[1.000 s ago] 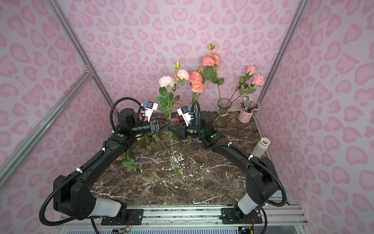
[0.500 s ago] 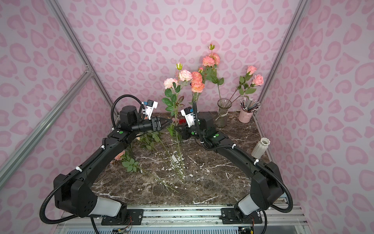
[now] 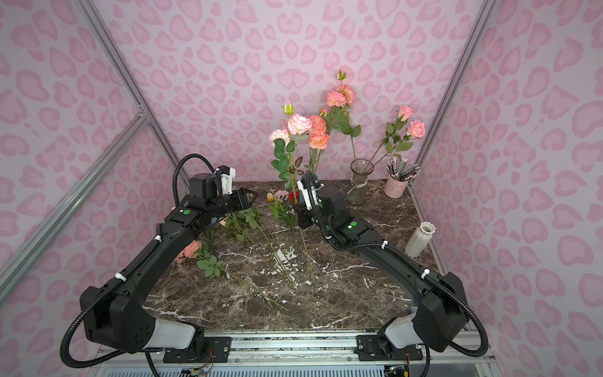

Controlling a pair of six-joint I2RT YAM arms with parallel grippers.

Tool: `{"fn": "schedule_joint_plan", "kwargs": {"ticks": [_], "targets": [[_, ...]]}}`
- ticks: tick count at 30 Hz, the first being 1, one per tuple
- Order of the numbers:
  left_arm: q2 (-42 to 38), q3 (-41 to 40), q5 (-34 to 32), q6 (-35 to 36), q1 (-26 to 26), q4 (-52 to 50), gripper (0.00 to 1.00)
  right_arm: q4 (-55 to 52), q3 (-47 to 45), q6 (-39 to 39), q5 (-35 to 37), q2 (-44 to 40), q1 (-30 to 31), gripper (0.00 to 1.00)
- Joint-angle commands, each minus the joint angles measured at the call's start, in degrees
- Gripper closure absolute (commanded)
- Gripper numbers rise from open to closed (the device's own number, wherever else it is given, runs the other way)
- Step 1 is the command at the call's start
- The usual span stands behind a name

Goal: Place the pink flowers into the vase
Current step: Pick up the flower at the center of the board, then place the flower in the vase.

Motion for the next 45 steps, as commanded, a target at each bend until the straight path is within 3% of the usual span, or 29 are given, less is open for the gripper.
{"fn": "schedule_joint_plan", "kwargs": {"ticks": [1,11,22,30,45], "targets": [[0.9,-2.2,-5.7,-1.1,2.2,-0.7,0.45,1.9,-1.0,-1.9,7.3,-1.7,0.9,1.0],[3.4,-4.8,-5.8,-1.6,4.0,0.5,0.47,15.0,-10.8,-4.4,23.2,-8.3,3.8,1.0],[2.2,-5.5,-4.8,-1.5,6.3,1.0,0.48,19.6,-12.5,-6.9,34.9,-9.3,4.0,1.0],[1.7,-5.7,-4.1,-1.6,6.8,1.1,0.48,23.8,-10.9,-8.4,37.4,-9.7,3.8,1.0],[0.9,-5.9,-2.9,-1.3,7.9,1.0,0.48,23.5,0.6,-10.7,37.4,-3.8,1.3,1.0]]}}
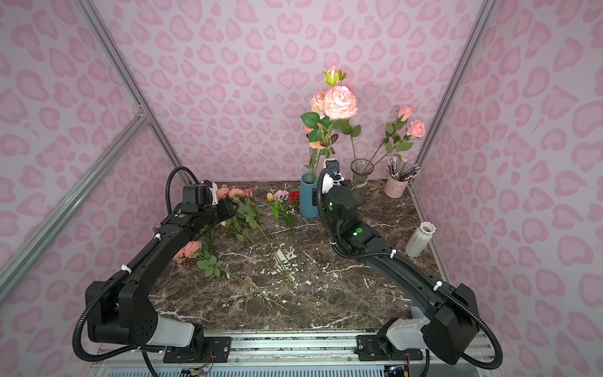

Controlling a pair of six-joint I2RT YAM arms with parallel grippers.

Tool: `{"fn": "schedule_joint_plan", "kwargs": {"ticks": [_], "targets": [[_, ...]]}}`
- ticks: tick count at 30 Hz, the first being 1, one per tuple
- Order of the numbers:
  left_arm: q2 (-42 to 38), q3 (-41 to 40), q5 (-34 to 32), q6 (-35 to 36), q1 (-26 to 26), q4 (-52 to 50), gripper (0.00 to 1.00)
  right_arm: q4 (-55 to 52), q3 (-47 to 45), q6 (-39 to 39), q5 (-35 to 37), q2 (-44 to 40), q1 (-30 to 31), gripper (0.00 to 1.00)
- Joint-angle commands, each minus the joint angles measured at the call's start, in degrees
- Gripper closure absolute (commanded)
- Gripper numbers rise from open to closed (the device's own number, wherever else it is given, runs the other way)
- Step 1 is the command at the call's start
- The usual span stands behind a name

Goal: Place the pink flowers into the vase
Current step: Place the flower in the vase.

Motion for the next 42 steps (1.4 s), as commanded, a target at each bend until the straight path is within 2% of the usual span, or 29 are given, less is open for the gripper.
{"fn": "schedule_joint_plan", "kwargs": {"ticks": [1,10,29,42], "targets": [[-0.1,0.0,0.6,0.5,0.2,1.7,0.48,3.2,2.3,-1.2,0.3,0.5,-0.4,1.0],[-0.8,-0.3,1.4,0.6,0.5,2.2,0.49,4.2,8.8,-3.2,-1.7,3.3,-1.5,1.0],[-1.2,-0.4,2.1,0.6,1.0,2.2,0.49,1.7,31.9,-6.0,-7.1,13.9,-2.1,1.0],[-1.3,-0.5,2.5,0.7,1.6,2.2,0.49,1.0,40.0,-6.5,-9.2,22.0,-2.2,1.0]]}}
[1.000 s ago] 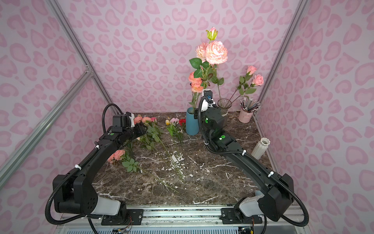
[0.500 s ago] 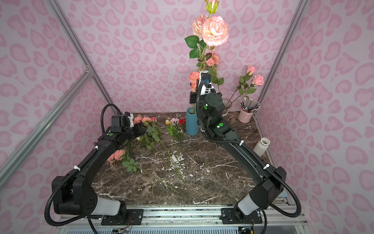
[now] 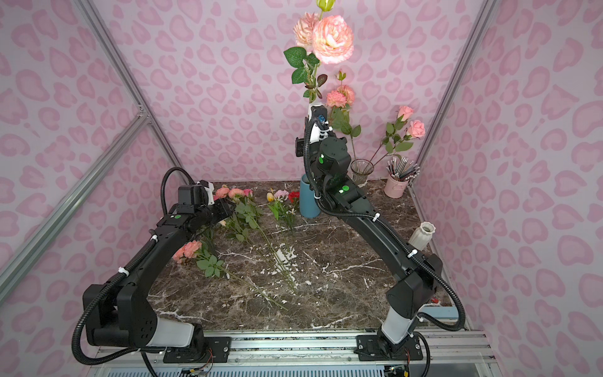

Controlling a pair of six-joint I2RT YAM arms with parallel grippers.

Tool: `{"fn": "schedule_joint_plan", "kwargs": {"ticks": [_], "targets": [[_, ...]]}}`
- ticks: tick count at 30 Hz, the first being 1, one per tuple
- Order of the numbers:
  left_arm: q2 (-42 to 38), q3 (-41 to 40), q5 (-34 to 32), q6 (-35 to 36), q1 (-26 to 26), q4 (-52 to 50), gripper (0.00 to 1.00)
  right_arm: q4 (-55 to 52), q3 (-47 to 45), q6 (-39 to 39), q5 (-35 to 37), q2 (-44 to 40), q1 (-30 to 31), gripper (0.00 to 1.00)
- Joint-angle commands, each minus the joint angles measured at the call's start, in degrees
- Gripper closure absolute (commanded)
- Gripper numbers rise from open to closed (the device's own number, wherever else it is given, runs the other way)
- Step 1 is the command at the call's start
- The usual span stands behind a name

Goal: Place the pink flowers into the vase
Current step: Place the flower in the vase.

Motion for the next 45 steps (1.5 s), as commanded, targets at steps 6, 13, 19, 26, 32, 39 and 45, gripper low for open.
{"fn": "schedule_joint_plan", "kwargs": {"ticks": [6,13,19,26,32,39,45], "targets": [[-0.4,-0.1,0.7,0.6,0.3,2.3,0.49,1.3,5.3,-1.6,-1.4,4.8,-0.4,1.0],[-0.1,-0.1,1.2,0.6,0.5,2.3,0.49,-0.5,11.1,-3.1,-1.6,9.4,-0.8,1.0],[-0.3,-0.1,1.1,0.6,0.6,2.3,0.49,-2.9,15.1,-3.0,-2.5,13.5,-1.3,1.0],[-0.2,-0.1,1.3,0.5,0.8,2.4,0.49,-3.4,13.8,-2.6,-3.2,15.6,-1.8,1.0],[-0.2,-0.1,1.5,0.4,0.9,2.6,0.49,-1.8,8.4,-1.2,-4.1,15.4,-2.6,1.0],[0.1,-0.3,1.9,0.2,0.9,2.7,0.49,0.1,1.0,0.7,-4.7,13.9,-3.4,1.0],[-0.1,-0.4,2.0,0.2,1.0,2.8,0.49,0.4,-4.2,3.2,-5.6,13.0,-4.1,1.0]]}}
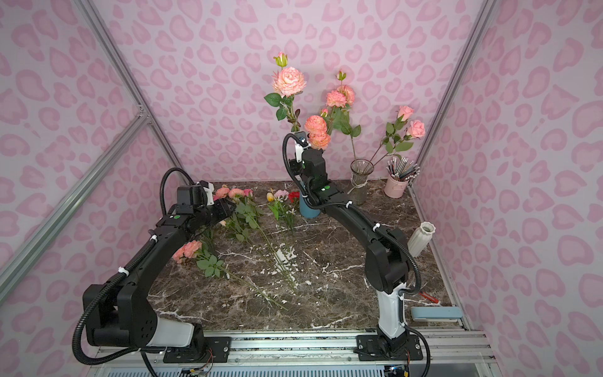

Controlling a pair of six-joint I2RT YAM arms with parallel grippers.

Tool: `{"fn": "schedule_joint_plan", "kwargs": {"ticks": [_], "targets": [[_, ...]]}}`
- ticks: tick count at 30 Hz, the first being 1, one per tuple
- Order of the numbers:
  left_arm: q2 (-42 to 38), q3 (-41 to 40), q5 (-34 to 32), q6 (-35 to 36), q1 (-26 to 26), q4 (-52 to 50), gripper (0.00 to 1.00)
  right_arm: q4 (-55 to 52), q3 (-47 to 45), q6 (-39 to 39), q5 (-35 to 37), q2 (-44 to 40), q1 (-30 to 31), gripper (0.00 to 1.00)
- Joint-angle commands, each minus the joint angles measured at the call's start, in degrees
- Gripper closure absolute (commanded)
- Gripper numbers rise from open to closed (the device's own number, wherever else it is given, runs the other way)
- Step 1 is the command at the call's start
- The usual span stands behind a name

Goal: Place the pink flowers into the vase
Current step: Place the flower in the vase.

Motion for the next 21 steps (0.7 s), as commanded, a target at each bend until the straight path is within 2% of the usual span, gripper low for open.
{"fn": "schedule_joint_plan", "kwargs": {"ticks": [1,8,16,21], "targets": [[-0.1,-0.1,0.2,0.3,0.1,2.6,0.49,3.1,-2.1,2.4,-1.0,-1.1,-0.4,1.0],[-0.2,-0.2,0.7,0.3,0.1,2.7,0.49,3.0,-6.8,4.5,-1.0,-1.5,-1.0,1.0],[-0.3,-0.4,1.1,0.2,0.1,2.8,0.49,-0.7,-8.2,7.8,-1.9,-1.4,-1.6,1.0],[0.2,-0.2,1.4,0.2,0.1,2.6,0.47,-6.4,-6.7,9.7,-3.0,-1.1,-1.7,0.91]]}}
